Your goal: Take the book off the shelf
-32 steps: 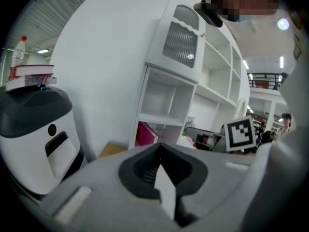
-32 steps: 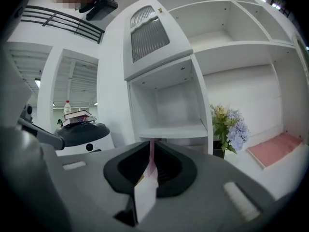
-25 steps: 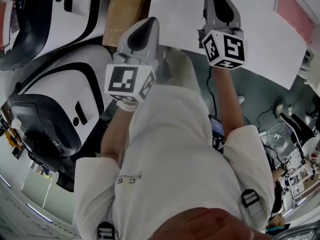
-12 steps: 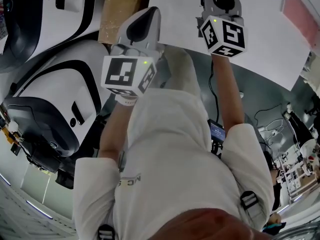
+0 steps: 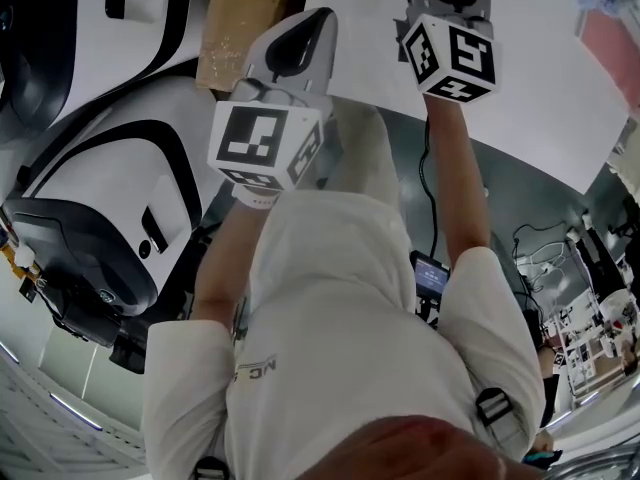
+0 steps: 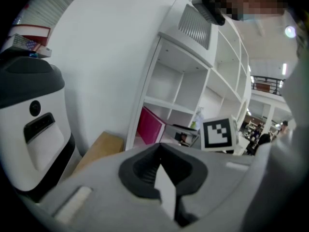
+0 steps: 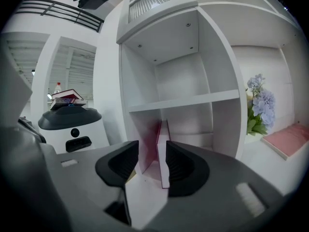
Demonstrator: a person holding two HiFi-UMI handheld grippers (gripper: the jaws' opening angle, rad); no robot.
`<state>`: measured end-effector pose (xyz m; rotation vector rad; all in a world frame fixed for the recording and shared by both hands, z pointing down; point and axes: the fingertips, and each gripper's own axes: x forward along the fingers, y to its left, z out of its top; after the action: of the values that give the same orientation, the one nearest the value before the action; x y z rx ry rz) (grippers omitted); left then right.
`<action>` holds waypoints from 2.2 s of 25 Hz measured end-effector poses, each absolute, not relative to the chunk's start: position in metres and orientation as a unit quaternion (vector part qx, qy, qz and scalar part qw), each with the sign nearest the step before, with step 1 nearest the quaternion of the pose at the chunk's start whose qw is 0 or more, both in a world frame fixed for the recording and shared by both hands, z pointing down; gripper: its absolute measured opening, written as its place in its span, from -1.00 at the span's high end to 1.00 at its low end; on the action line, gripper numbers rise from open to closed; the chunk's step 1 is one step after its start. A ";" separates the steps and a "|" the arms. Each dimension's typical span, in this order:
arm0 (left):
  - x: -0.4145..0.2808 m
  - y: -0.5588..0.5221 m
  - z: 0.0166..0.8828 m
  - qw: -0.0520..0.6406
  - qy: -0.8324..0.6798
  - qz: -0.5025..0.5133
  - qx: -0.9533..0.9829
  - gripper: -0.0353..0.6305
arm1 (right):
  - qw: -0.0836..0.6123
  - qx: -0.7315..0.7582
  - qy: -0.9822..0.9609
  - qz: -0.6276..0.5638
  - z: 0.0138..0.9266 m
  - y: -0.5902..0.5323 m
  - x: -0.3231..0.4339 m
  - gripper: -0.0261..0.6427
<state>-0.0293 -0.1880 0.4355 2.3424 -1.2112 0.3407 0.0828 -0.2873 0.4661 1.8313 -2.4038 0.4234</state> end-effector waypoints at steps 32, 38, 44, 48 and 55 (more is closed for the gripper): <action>-0.039 -0.196 0.458 0.255 -0.444 0.122 0.850 0.89 | 0.082 0.634 -0.758 0.132 0.508 -0.365 0.084 0.49; -0.035 -0.199 0.452 0.251 -0.444 0.120 0.852 0.89 | 0.080 0.633 -0.759 0.129 0.505 -0.357 0.085 0.50; -0.027 -0.198 0.443 0.242 -0.435 0.127 0.858 0.89 | 0.072 0.625 -0.767 0.129 0.497 -0.331 0.091 0.50; -0.022 -0.192 0.429 0.232 -0.429 0.131 0.863 0.89 | 0.076 0.618 -0.773 0.125 0.486 -0.307 0.096 0.50; -0.018 -0.168 0.409 0.230 -0.430 0.138 0.862 0.89 | 0.079 0.603 -0.780 0.144 0.465 -0.262 0.096 0.50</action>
<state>-0.0181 -0.1681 0.4091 2.3728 -1.1824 0.3803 0.0957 -0.2617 0.4649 1.8048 -2.3352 0.4318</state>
